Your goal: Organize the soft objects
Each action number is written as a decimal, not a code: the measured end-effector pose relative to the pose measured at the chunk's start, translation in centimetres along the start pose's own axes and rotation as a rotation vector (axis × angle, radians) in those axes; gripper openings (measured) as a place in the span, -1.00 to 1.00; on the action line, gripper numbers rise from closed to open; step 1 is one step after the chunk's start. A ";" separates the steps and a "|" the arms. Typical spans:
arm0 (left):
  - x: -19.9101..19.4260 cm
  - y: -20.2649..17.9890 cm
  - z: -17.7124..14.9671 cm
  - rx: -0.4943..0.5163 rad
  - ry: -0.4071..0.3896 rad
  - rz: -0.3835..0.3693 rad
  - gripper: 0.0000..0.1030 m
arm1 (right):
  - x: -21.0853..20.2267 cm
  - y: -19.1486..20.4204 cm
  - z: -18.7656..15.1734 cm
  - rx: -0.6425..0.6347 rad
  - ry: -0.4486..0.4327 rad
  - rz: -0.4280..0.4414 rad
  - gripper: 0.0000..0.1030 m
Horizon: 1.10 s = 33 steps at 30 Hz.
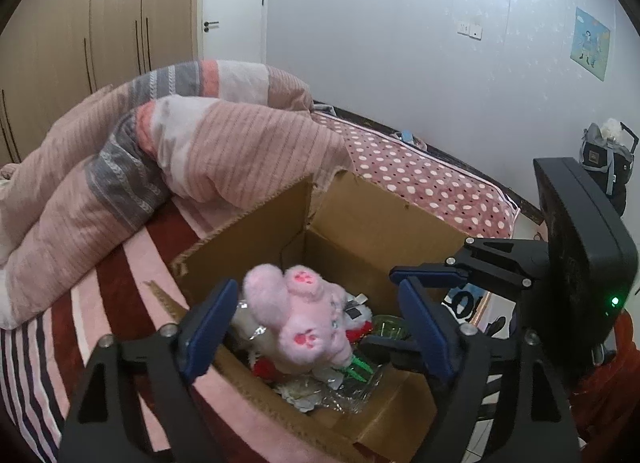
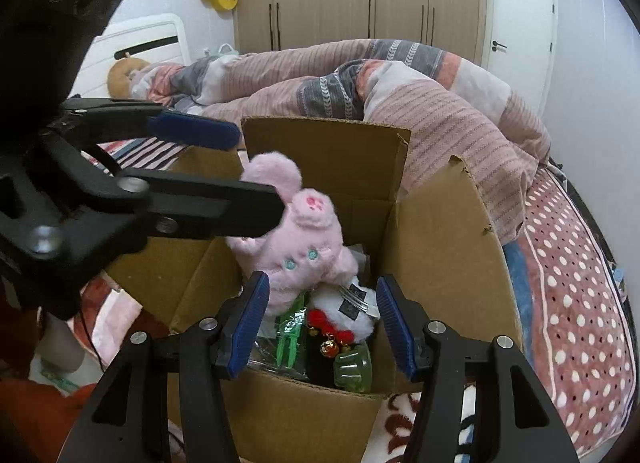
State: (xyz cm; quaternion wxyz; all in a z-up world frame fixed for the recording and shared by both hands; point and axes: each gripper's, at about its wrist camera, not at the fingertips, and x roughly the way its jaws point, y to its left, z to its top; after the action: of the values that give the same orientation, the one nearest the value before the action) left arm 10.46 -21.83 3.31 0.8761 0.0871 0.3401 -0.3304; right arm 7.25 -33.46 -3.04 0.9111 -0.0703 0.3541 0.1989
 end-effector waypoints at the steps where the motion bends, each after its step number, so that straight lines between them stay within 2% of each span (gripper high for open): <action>1: -0.5 0.1 0.0 -0.001 -0.010 0.007 0.69 | -0.2 0.1 0.1 0.000 -0.002 0.000 0.03; 7: -4.8 0.4 -0.9 -0.010 -0.090 0.075 0.91 | -1.9 1.1 0.9 -0.001 -0.046 0.036 0.26; 10: -7.2 0.5 -1.7 -0.020 -0.136 0.131 0.98 | -2.8 1.9 1.4 0.002 -0.086 0.077 0.51; 13: -9.6 0.9 -2.8 -0.044 -0.171 0.226 0.98 | -3.5 2.8 2.1 -0.002 -0.132 0.117 0.73; 16: -11.8 1.3 -4.2 -0.078 -0.219 0.320 0.99 | -4.3 3.7 2.8 -0.004 -0.195 0.121 0.97; 24: -15.7 2.3 -8.1 -0.192 -0.349 0.533 0.99 | -6.3 5.8 3.5 -0.046 -0.372 0.141 1.00; 33: -16.2 3.7 -10.3 -0.306 -0.402 0.586 0.99 | -6.4 6.5 3.0 -0.052 -0.413 0.189 1.00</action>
State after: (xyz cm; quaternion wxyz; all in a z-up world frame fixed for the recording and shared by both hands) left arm -1.66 -6.72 5.90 0.9854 -0.0177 0.1679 -0.0218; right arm 2.15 -28.77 3.54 0.9394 -0.0180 0.1601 0.3027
